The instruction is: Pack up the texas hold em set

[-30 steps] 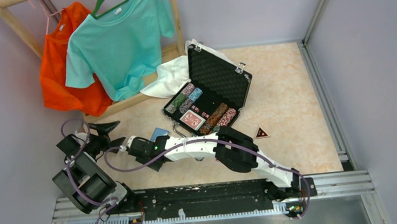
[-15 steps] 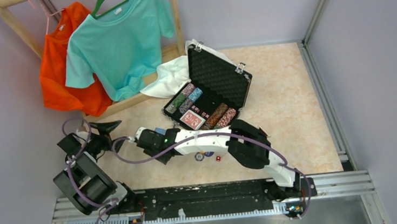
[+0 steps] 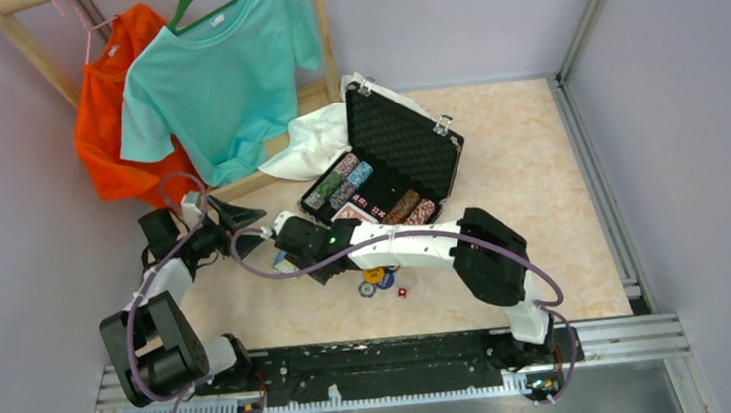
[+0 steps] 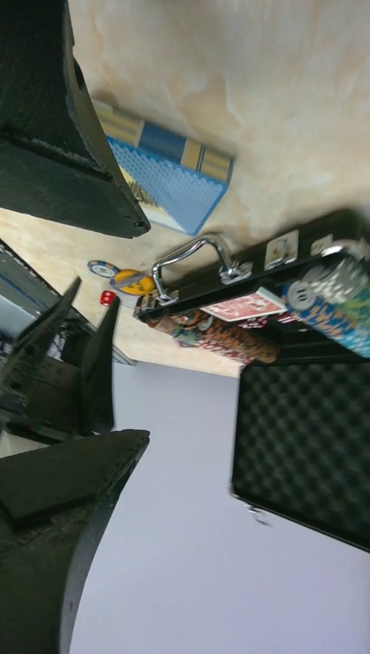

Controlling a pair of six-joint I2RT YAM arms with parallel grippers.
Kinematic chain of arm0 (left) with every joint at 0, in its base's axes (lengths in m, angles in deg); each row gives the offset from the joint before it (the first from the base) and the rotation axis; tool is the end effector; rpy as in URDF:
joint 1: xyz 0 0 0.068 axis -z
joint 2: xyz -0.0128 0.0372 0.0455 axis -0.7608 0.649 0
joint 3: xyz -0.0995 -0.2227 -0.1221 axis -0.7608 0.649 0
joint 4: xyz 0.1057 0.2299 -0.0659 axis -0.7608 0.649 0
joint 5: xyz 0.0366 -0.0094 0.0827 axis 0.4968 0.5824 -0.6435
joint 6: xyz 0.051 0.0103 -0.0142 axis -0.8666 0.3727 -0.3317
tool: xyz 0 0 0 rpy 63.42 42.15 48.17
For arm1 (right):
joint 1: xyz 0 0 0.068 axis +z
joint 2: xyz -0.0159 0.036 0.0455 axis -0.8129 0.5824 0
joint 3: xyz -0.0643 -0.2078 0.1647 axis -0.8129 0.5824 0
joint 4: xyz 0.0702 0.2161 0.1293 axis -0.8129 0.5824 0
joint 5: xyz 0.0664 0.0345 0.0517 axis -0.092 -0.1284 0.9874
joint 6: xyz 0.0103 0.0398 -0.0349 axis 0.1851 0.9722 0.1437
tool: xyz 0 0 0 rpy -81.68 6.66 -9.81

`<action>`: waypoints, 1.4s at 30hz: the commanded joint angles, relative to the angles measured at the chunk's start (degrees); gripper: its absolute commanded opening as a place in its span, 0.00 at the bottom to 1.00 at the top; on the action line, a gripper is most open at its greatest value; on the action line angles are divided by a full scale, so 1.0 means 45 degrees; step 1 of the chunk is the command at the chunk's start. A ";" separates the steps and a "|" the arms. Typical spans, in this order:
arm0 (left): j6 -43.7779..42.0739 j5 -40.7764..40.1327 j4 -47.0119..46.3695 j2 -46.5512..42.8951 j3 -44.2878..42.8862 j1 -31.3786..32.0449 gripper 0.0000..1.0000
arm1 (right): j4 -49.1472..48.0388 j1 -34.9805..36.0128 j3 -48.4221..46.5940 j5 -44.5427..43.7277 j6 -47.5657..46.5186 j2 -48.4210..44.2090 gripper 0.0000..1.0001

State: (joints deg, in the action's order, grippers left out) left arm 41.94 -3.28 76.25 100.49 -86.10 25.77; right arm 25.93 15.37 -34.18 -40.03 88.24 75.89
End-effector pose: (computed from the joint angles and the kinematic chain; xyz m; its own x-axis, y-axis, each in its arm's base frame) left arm 0.2243 0.0646 0.1820 -0.7149 -0.6841 -0.1446 -0.1216 0.3253 -0.9378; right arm 0.1589 0.4036 0.2138 -0.4224 -0.7202 -0.5503 -0.8010 0.5808 -0.1453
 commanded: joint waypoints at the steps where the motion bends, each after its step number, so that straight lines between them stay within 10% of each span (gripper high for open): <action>1: -0.1189 0.0607 0.0981 -0.0154 -0.0330 0.1087 0.99 | -0.0478 -0.0462 0.0306 -0.0445 0.0016 -0.1477 0.40; 25: -0.1645 0.0519 0.1234 0.0024 -0.0336 0.2411 0.98 | -0.2042 -0.1664 0.0814 -0.0133 -0.0035 -0.0668 0.49; 42: -0.1475 0.0247 0.1090 -0.0198 -0.0151 0.2411 0.98 | -0.3231 -0.1657 0.0946 -0.1322 0.5332 -0.0588 0.45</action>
State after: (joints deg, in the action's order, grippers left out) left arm 35.53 -1.18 81.83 100.42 -86.78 36.32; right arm 17.31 8.07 -30.95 -39.94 100.54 75.54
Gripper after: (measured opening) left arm 0.978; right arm 0.433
